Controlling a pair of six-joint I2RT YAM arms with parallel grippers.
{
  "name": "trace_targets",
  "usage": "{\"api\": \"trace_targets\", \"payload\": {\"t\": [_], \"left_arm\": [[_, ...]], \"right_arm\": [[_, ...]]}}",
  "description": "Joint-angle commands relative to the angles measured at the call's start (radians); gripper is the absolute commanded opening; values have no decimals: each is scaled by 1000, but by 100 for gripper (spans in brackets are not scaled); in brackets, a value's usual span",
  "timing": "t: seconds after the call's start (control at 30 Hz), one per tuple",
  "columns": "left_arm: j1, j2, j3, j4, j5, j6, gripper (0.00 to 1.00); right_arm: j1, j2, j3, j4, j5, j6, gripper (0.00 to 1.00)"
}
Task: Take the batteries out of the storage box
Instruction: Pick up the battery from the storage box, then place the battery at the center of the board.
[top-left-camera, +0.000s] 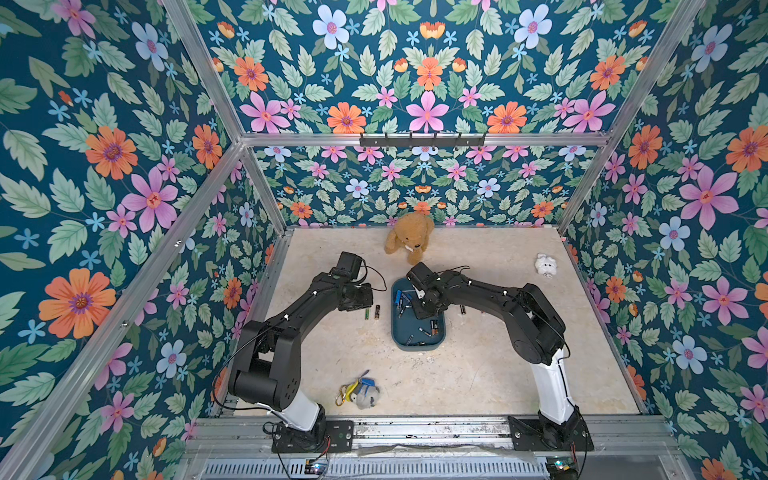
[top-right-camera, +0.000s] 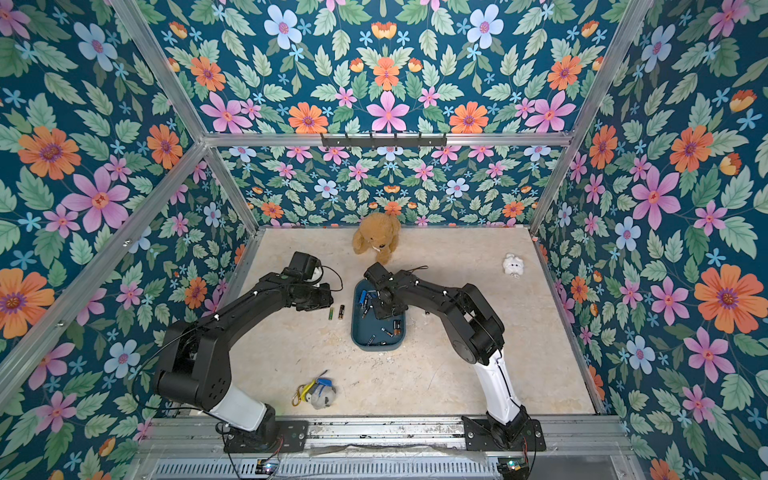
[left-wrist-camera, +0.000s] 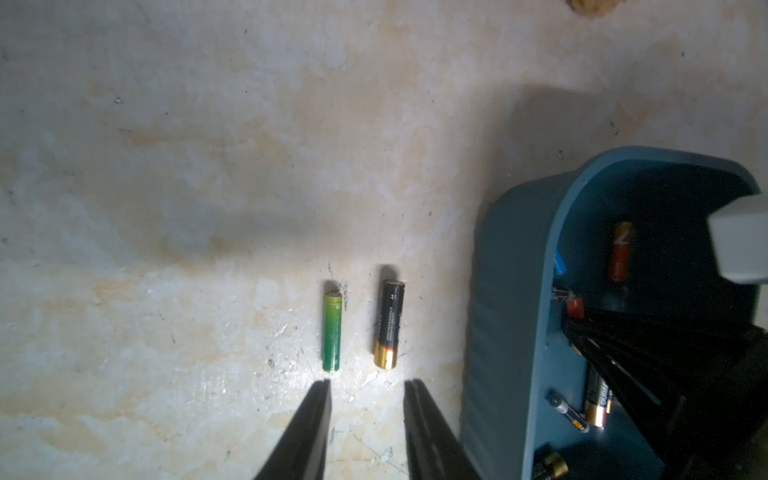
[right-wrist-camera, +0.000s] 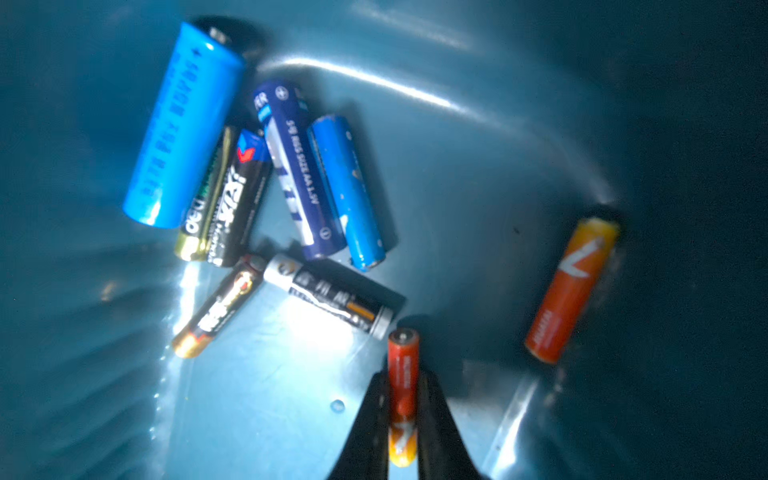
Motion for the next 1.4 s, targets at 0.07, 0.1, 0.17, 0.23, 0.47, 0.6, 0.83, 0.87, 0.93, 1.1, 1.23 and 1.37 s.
{"api": "trace_targets", "payload": {"t": [0.07,0.1,0.17,0.23,0.47,0.6,0.83,0.87,0.93,1.1,1.23,1.37], "left_arm": [[-1,-12,20,-18,17,-4,36],[0,-15,25,-29,11,-3,36],[0,-24,40,-51,-5,-2,36],[-1,-38,42,-57,-16,-5,36],[-1,-32,60,-78,-18,-3,36],[0,-39,57,-74,-16,-8,36],[0,-52,46,-73,-16,-10,36],[0,-54,45,-73,-16,-11,36],[0,-60,41,-74,-16,-11,36],[0,-65,30,-70,-19,-12,36],[0,-65,19,-65,-15,-16,36],[0,-63,14,-55,-12,-20,36]], "right_arm": [[2,3,32,-21,-13,-3,16],[2,-1,42,-27,-17,0,15],[1,-12,52,-30,-22,4,15],[2,-26,67,-37,-26,4,15],[-3,-74,96,-79,-10,-3,15],[-10,-109,96,-94,3,0,15],[-54,-187,74,-129,25,1,15],[-63,-201,64,-133,28,1,15],[-84,-235,32,-131,34,4,15],[-138,-326,-56,-127,54,10,15],[-183,-386,-126,-121,65,10,15],[-217,-409,-194,-104,75,12,15]]}}
